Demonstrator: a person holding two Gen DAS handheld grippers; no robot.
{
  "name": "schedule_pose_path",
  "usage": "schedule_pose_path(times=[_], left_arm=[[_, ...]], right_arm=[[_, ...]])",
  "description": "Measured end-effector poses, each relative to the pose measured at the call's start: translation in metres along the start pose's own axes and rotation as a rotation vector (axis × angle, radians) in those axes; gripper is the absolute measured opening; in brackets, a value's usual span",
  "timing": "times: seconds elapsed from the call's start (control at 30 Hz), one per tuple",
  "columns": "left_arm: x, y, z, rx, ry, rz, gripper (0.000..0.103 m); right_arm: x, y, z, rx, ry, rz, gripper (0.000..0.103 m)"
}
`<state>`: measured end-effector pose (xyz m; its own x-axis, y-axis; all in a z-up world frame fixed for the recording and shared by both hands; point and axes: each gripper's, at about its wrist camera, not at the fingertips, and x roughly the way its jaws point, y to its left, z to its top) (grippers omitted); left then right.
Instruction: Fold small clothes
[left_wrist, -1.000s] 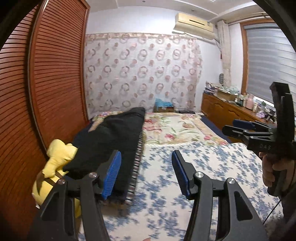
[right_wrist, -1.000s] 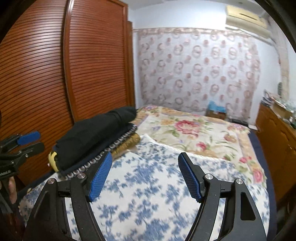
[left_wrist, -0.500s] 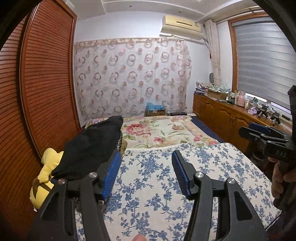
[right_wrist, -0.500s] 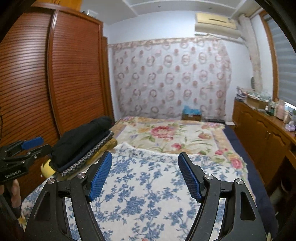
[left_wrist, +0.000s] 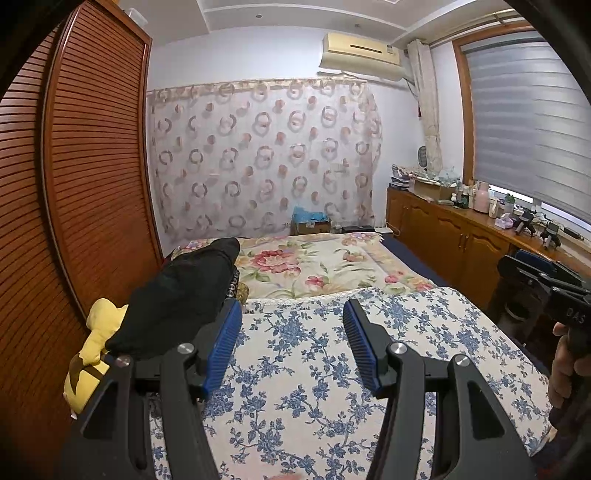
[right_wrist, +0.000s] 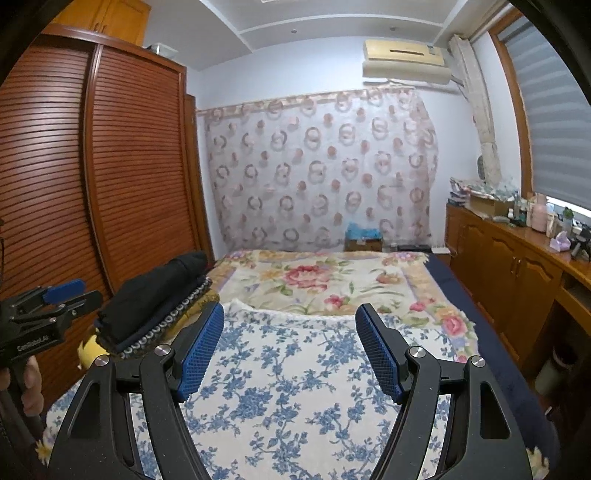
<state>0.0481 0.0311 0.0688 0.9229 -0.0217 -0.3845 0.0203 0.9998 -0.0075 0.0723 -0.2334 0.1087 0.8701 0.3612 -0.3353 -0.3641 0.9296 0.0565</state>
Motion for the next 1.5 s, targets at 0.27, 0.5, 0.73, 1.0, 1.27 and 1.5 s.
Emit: schedule_pose_path(times=[0.27,0.5,0.73,1.0,1.27,1.5], left_arm=[[0.0001,-0.0006,0.0002,-0.004,-0.001,0.002,0.056],[0.0005,-0.0005,0.0014,-0.010,0.001,0.008,0.057],[0.0006,0.0015,0.0027,-0.016,-0.003,0.011,0.057],[-0.0016,0.0043,0.0021,-0.020,-0.014,0.017,0.057],[-0.0025,0.0047,0.0009,-0.021,-0.017,0.018,0.057],[-0.0036,0.0036,0.0019,-0.021,-0.019,0.023,0.057]], right_arm=[[-0.0021,0.0004,-0.0058,0.003,0.005,-0.014,0.076],[-0.0029,0.0031,-0.0087,0.001,0.000,-0.033,0.076],[-0.0026,0.0040,-0.0082,0.001,-0.001,-0.043,0.076],[-0.0021,0.0044,-0.0067,0.001,-0.002,-0.045,0.076],[-0.0020,0.0040,-0.0069,0.002,-0.001,-0.043,0.076],[-0.0029,0.0028,-0.0057,0.003,0.001,-0.049,0.076]])
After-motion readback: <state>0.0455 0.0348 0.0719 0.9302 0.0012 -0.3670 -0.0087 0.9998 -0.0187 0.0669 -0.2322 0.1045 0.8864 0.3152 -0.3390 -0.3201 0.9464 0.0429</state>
